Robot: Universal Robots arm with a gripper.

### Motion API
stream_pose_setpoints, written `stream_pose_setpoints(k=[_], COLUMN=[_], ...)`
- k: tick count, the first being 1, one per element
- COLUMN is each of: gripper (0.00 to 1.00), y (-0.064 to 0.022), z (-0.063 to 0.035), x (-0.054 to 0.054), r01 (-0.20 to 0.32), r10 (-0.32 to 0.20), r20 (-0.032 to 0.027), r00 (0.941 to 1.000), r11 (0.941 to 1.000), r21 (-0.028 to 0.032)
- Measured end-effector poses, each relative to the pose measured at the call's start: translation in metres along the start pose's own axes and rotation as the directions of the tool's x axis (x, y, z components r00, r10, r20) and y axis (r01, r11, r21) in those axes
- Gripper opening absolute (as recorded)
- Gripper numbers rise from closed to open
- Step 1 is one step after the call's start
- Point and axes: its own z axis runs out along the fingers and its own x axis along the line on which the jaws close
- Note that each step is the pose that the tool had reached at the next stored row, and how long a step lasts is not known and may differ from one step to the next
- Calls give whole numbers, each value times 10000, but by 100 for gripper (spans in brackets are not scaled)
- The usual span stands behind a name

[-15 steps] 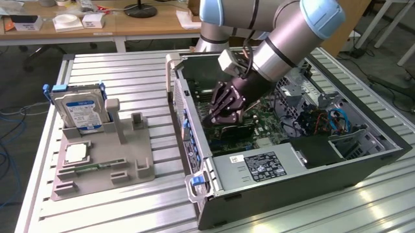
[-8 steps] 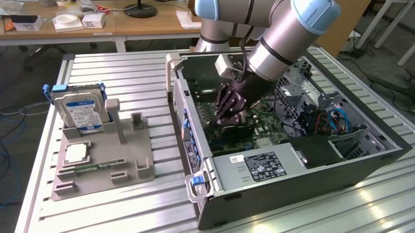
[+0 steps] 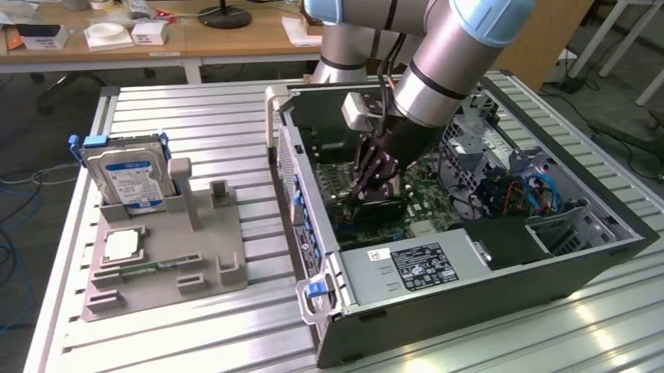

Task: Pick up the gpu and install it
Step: 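Press down on the gpu until it lock into place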

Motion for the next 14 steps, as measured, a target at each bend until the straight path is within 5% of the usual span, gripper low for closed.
stream_pose_setpoints(k=[14], gripper=[10], y=[-3], z=[4], x=[-1], r01=[5], r10=[-5], r20=[8], r00=[10000], r11=[10000], r21=[6])
